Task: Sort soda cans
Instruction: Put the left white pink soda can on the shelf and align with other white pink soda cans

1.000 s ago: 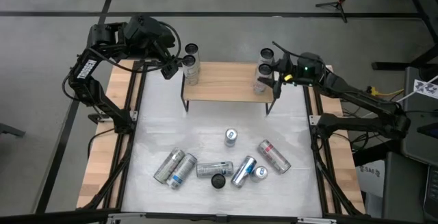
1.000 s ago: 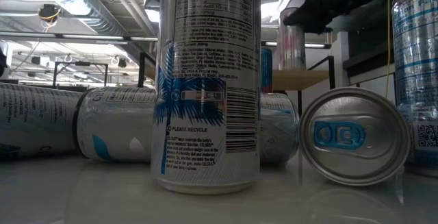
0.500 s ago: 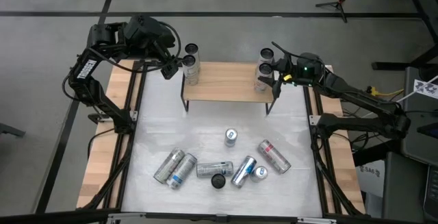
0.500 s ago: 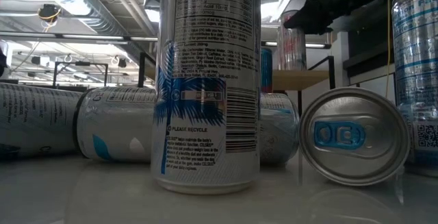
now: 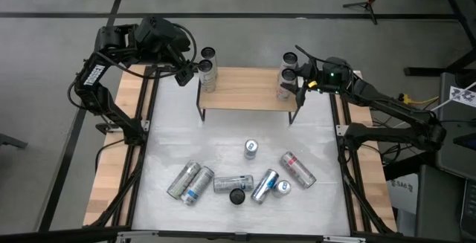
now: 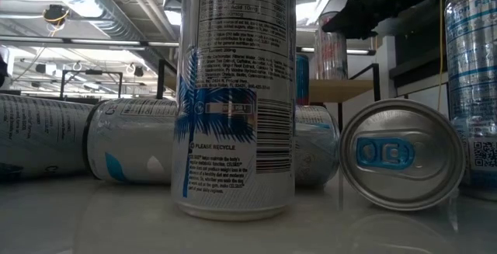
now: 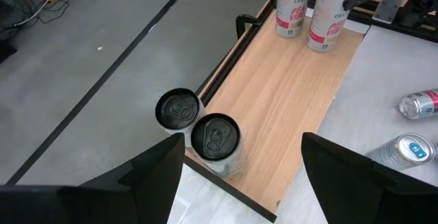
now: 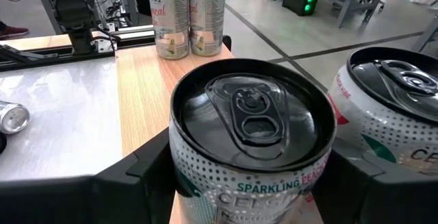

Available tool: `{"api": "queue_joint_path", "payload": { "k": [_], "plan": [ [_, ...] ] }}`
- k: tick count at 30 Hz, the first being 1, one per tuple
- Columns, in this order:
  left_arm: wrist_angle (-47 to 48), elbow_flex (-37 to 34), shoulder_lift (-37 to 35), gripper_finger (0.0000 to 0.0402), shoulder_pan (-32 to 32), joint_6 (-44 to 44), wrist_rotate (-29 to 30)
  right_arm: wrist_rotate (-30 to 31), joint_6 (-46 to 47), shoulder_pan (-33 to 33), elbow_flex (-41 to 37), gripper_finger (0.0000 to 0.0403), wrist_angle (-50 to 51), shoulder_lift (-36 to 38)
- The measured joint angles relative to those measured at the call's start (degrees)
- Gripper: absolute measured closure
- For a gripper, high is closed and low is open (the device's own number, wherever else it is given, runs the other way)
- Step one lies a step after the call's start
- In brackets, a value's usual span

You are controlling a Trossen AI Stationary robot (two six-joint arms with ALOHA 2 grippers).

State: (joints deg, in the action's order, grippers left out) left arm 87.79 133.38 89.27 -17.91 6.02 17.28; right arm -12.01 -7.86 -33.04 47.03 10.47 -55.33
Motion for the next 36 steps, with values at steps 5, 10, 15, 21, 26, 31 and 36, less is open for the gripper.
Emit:
{"api": "queue_joint_path", "payload": {
  "k": [5, 10, 15, 21, 26, 31, 36],
  "plan": [
    [0.02, 0.0, 0.0, 0.0117, 0.0, 0.0, 0.0, 0.02, 0.02, 0.0, 0.0, 0.0097, 0.16, -0.02],
    [0.0, 0.0, 0.0, 0.0117, 0.0, 0.0, 0.0, 0.02, 0.02, 0.0, 0.0, 0.0048, 0.22, -0.04],
    [0.0, 0.0, 0.0, 0.0117, 0.0, 0.02, 0.0, 0.0, 0.02, 0.0, 0.0, 0.003, 0.14, 0.02],
    [0.02, 0.0, 0.0, 0.0117, 0.0, 1.14, -0.14, 0.04, 0.02, 0.0, 0.01, 0.0029, 0.06, 1.36],
    [0.02, 0.0, 0.0, 0.0117, 0.0, 1.14, -0.36, 1.77, 0.02, 0.0, 0.02, 0.0029, 0.03, 3.47],
    [0.02, 0.0, 0.0, 0.0117, 0.0, 1.14, -0.38, 2.57, 0.02, 0.0, 0.02, 0.0029, 0.02, 6.1],
    [0.02, 0.0, 0.0, 0.0117, 0.0, 1.14, -0.39, 2.58, 0.0, 0.0, 0.02, 0.0029, 0.02, 9.16]
  ]
}}
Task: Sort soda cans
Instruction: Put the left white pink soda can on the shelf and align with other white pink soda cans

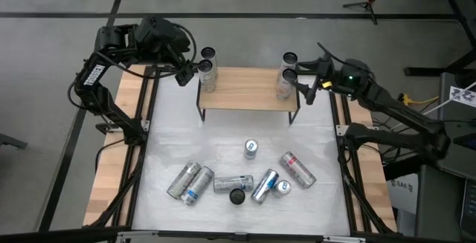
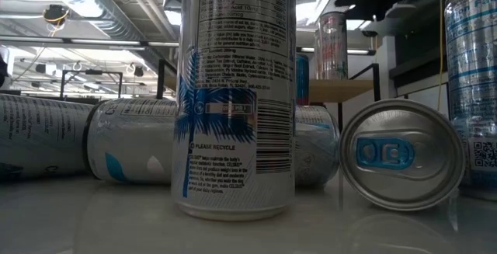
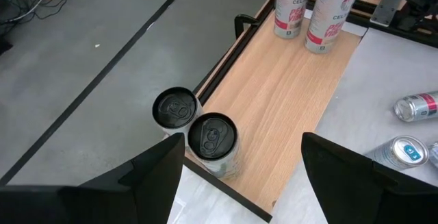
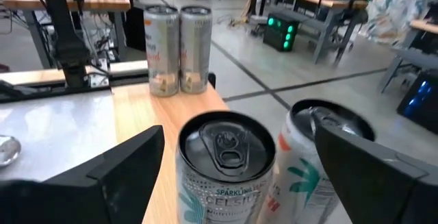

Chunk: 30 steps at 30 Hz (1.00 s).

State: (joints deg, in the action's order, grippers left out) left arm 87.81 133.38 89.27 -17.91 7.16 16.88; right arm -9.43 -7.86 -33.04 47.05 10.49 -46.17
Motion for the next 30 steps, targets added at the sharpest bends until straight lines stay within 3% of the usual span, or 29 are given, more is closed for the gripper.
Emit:
{"api": "queue_joint_path", "payload": {
  "k": [7, 20, 25, 30],
  "plan": [
    [0.0, 0.0, 0.0, 0.0117, 0.0, -0.02, 0.0, -0.94, 0.03, 0.0, 0.02, 0.0029, -0.18, 4.28],
    [0.0, 0.0, 0.0, 0.0117, 0.0, 0.13, 0.0, -20.8, 9.12, 0.91, 0.04, 0.0029, -0.03, 5.57],
    [0.0, 0.01, 0.0, 0.0117, 0.0, 0.15, 0.0, -21.46, 10.57, 7.16, 0.04, 0.0029, -0.01, 5.55],
    [0.0, 0.01, 0.0, 0.0117, 0.0, 0.17, 0.0, -15.72, 10.62, 15.96, 0.04, 0.0029, 0.38, 3.97]
  ]
}}
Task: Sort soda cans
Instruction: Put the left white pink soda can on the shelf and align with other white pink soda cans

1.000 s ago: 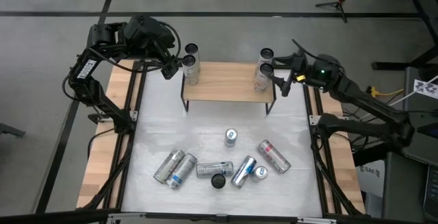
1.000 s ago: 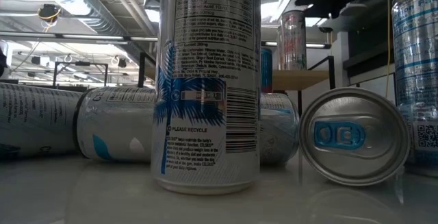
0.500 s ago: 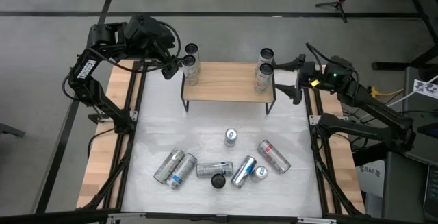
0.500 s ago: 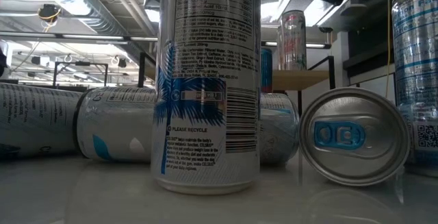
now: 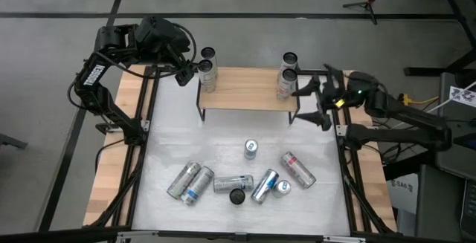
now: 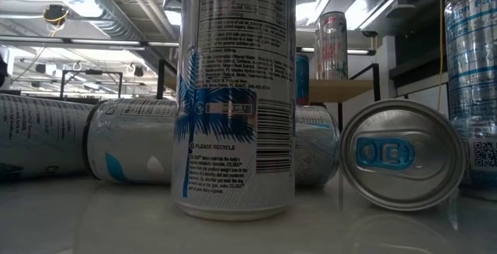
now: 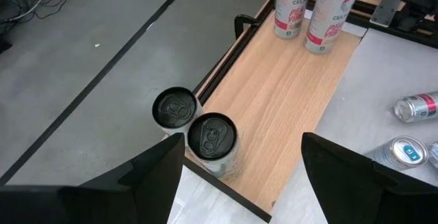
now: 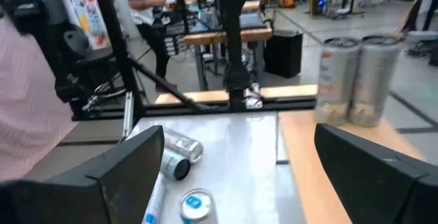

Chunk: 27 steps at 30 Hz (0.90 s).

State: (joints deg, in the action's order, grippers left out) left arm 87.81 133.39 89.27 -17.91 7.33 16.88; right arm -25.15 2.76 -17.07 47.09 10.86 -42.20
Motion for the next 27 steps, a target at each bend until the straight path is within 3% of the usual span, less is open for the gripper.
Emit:
{"api": "queue_joint_path", "payload": {
  "k": [7, 13, 27],
  "plan": [
    [0.0, -0.01, 0.0, 0.0117, 0.0, 0.0, 0.0, 13.4, 0.66, 9.04, 0.0, 0.0029, 5.47, -3.39],
    [0.0, -0.01, 0.0, 0.0117, 0.0, 0.0, 0.0, 25.58, 3.3, 12.44, 0.0, 0.0029, 10.05, -7.06],
    [0.0, -0.01, 0.0, 0.0117, 0.0, 0.0, -0.02, 37.14, 4.6, 12.56, 0.0, 0.0029, 10.14, -16.08]
  ]
}}
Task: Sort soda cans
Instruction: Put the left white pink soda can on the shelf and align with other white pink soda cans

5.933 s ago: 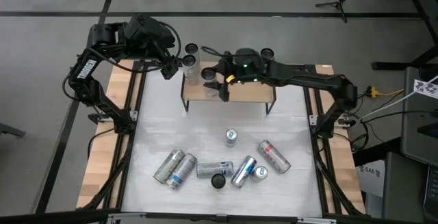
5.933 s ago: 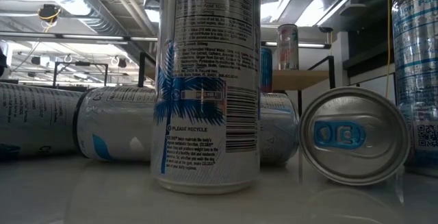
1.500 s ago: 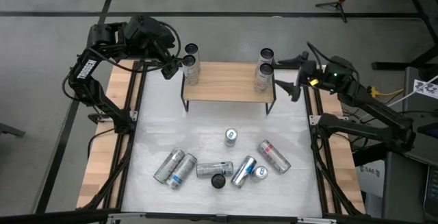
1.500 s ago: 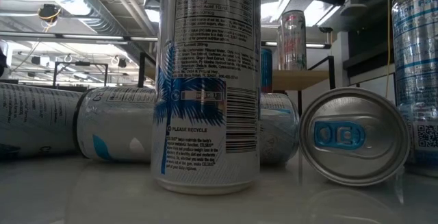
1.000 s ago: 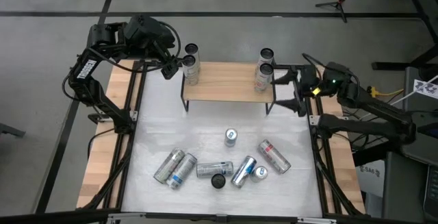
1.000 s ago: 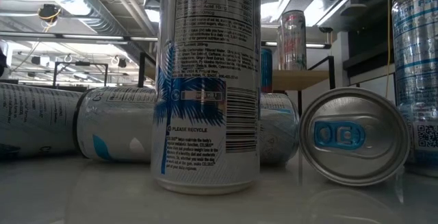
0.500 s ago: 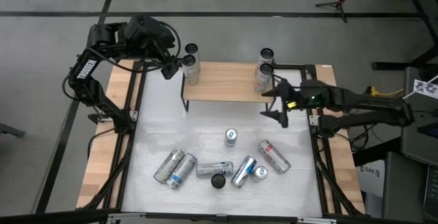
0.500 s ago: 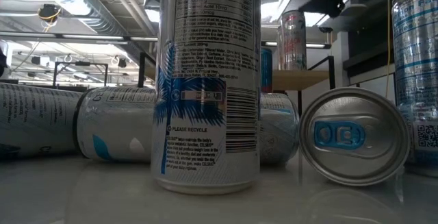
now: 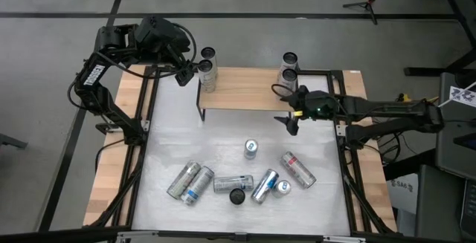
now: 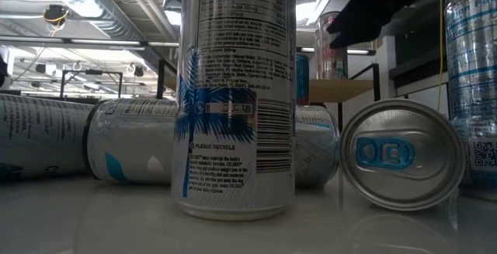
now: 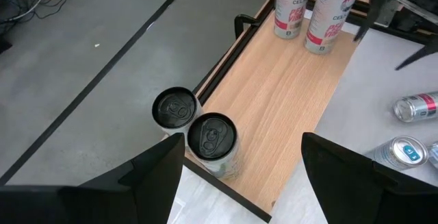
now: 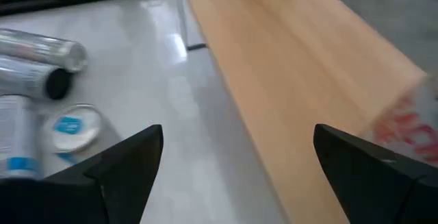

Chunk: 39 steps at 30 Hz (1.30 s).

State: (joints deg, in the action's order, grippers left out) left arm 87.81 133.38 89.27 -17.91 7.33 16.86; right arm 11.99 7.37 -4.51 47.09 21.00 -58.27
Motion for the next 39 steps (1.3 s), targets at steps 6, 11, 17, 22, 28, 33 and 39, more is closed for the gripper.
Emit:
{"api": "queue_joint_path", "payload": {
  "k": [6, 11, 17, 22, 28, 33, 39],
  "plan": [
    [0.0, 0.0, 0.0, 0.0117, 0.0, 0.0, 0.0, 5.4, -0.08, 0.0, 0.0, 0.0029, 0.07, -0.05],
    [0.0, 0.0, 0.0, 0.0117, 0.0, 0.0, 0.0, 6.05, -0.28, -0.02, 0.0, 0.0029, 0.12, -0.05],
    [0.0, 0.01, 0.0, 0.0117, 0.0, 0.0, 0.0, 8.05, -0.34, -0.02, 0.0, 0.0029, 0.1, -0.05],
    [0.0, 0.0, 0.0, 0.0117, 0.02, 0.0, 0.0, 8.02, -0.39, -0.6, 0.0, 0.0029, 0.08, -0.05],
    [0.0, 0.0, 0.0, 0.0117, 0.0, 0.0, 0.0, 7.36, -0.36, -4.29, 0.0, 0.0029, 0.01, -0.11],
    [0.0, 0.0, 0.0, 0.0117, 0.0, 0.0, 0.02, 3.84, -0.39, -6.94, -0.02, 0.0029, 0.0, -0.12],
    [0.0, 0.0, 0.0, 0.0117, 0.0, -0.02, 0.02, 3.47, -1.61, -8.75, -0.02, 0.0029, 0.06, -0.12]
  ]
}}
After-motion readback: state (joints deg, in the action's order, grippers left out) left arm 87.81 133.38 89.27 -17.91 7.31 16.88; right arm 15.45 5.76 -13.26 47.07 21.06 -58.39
